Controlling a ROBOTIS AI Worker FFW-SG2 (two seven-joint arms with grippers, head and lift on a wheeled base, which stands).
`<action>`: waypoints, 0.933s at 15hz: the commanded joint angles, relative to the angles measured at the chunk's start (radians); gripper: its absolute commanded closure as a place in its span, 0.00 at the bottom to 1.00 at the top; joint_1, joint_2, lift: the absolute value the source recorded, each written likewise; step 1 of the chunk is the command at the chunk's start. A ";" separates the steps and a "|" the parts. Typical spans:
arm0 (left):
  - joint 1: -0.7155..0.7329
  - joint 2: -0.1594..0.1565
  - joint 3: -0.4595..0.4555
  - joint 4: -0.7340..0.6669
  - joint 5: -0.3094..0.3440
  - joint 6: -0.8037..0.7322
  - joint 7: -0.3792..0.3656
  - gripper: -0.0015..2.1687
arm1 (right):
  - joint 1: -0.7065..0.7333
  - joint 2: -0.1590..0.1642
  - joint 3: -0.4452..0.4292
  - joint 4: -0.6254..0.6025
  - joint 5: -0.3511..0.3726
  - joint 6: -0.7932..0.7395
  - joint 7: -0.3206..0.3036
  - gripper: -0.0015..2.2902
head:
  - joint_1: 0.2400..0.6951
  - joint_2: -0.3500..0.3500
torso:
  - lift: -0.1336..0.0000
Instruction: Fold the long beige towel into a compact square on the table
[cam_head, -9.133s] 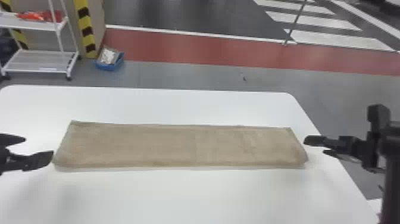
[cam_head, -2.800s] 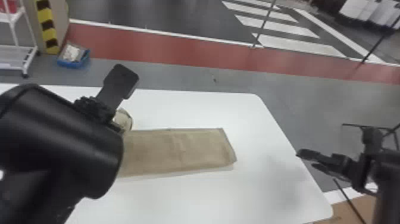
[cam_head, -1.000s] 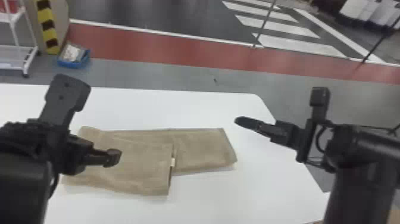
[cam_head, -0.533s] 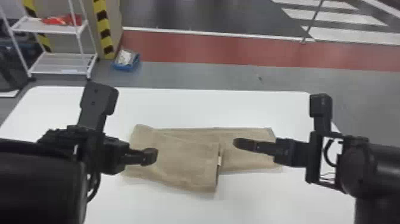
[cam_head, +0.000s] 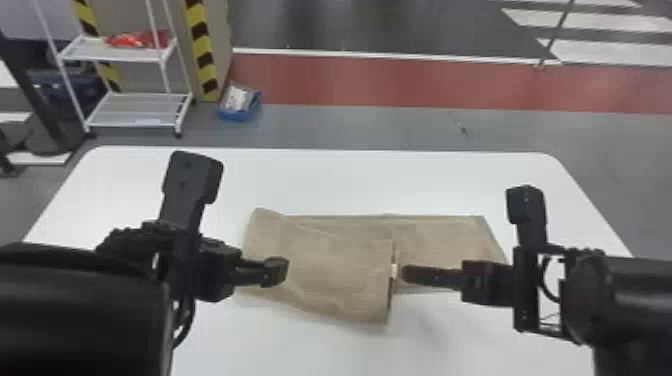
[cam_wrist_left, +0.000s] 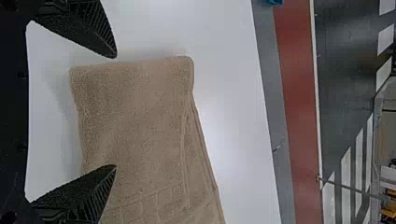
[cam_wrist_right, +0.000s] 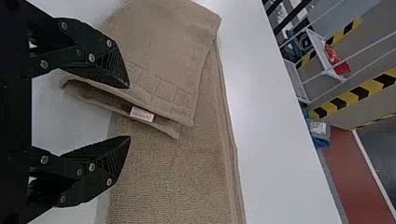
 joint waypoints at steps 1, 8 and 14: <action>0.012 -0.006 0.008 -0.006 0.000 0.000 -0.003 0.02 | 0.000 0.001 0.000 0.027 -0.003 0.011 -0.003 0.26 | 1.00 0.40 | 0.07; 0.026 -0.006 0.008 -0.020 -0.001 0.000 -0.006 0.02 | -0.014 0.001 0.029 0.062 -0.006 0.011 -0.007 0.26 | 1.00 0.41 | 0.07; 0.037 0.000 0.015 -0.020 0.000 0.000 -0.006 0.02 | -0.080 0.001 0.030 0.179 -0.009 0.011 -0.020 0.26 | 1.00 0.43 | 0.07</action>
